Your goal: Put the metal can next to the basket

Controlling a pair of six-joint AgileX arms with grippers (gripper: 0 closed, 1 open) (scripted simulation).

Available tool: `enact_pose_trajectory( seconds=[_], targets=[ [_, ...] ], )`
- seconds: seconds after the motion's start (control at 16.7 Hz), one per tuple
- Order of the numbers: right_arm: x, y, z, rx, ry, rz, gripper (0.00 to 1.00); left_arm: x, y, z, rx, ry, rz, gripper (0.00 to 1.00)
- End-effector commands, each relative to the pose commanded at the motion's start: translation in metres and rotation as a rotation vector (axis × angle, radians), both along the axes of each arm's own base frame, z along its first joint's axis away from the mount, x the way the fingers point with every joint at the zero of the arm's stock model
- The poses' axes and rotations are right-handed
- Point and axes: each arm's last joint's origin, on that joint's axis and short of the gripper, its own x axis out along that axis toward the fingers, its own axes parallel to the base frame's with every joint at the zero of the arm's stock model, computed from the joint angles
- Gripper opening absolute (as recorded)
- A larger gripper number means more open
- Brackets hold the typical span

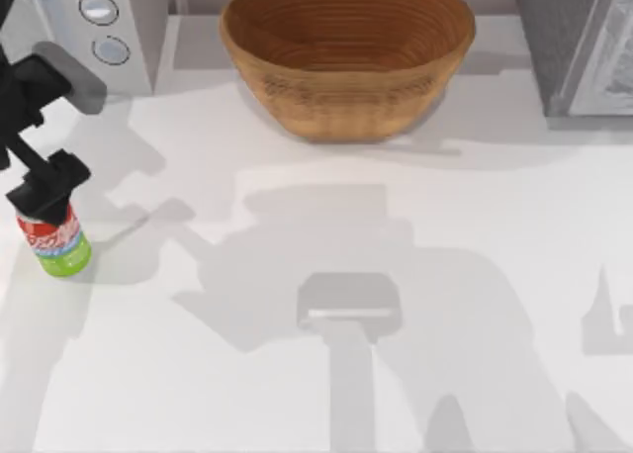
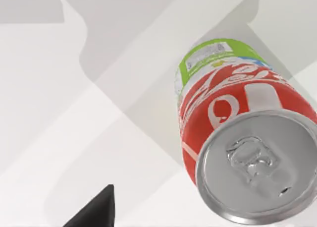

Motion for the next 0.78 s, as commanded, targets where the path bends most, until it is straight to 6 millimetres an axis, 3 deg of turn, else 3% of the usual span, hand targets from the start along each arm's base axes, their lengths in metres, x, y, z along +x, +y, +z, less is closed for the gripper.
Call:
enact_pose_trajectory(
  seconds=[0.36,0.78],
  targets=[
    [0.0,0.0,0.0,0.0,0.0,0.0,1.0,0.0,0.001,-0.005,0.0,0.0,0.003,1.0],
    [0.0,0.0,0.0,0.0,0.0,0.0,1.0,0.0,0.0,-0.057,0.0,-0.002,0.0,1.0]
  ],
)
